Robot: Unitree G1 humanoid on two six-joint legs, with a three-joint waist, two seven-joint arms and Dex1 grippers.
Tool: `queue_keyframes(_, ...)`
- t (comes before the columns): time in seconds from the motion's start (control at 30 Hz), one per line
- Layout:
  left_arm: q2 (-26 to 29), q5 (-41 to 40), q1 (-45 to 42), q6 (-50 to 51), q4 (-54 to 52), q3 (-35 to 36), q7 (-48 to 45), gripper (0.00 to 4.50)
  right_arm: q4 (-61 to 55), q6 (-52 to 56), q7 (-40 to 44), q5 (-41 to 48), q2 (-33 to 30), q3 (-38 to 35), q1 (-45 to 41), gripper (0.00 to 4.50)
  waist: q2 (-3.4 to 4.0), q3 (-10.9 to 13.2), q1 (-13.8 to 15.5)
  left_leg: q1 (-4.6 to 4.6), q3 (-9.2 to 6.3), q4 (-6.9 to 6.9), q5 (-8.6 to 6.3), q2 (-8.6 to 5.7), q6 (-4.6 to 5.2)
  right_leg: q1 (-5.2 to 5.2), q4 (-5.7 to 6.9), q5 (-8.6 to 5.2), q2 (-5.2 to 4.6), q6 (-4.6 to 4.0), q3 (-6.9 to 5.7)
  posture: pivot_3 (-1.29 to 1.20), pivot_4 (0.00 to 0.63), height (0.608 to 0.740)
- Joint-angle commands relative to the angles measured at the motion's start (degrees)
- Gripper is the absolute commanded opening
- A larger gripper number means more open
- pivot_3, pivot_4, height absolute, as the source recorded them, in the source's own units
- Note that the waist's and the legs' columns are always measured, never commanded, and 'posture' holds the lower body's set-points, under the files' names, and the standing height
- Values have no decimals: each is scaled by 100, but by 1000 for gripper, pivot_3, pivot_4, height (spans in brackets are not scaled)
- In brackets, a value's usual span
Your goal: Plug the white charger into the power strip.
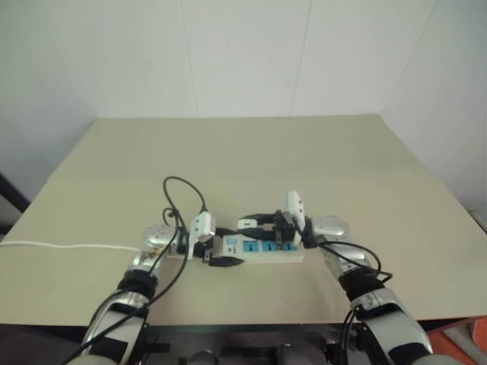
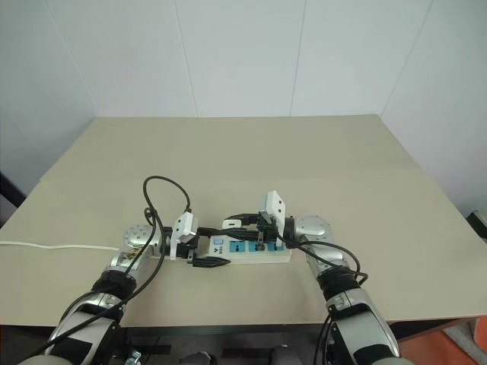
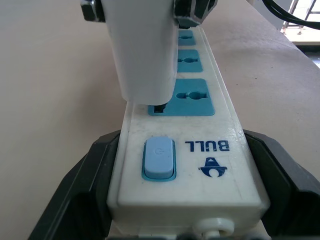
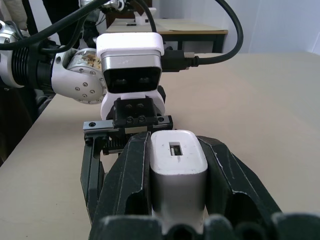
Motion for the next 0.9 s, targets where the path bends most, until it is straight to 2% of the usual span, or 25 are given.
queue_keyframes(0.03, 339, -41, 149, -39, -203, 45, -191, 3288, 587, -3, -139, -289, -530, -334, 244, 1159, 0, 0, -1, 0, 0, 0, 0, 0, 0, 0, 0, 0, 0, 0, 0, 0, 150, 740)
queue_keyframes(0.4, 401, -73, 179, -12, -263, 41, -183, 3288, 822, -249, 108, -410, -619, -220, 132, 1159, -1, -1, -19, 4, 1, -3, 0, 1, 0, 0, 0, -1, 1, 1, 1, 0, 150, 740)
queue_keyframes(0.63, 429, -132, 205, 1, -321, -12, -177, 3288, 1000, -590, 359, -731, -309, -6, -95, 1159, -8, -5, -98, 8, 7, -13, 0, 4, 0, -3, 0, -1, 4, -1, 9, 0, 150, 740)
queue_keyframes(0.9, 421, -143, 243, 21, -369, -26, -147, 3288, 996, -191, 111, -475, 21, -479, -491, 1159, -9, -5, -151, 14, 7, -12, 0, 7, 0, -1, 2, -1, 6, 0, 10, 0, 150, 740)
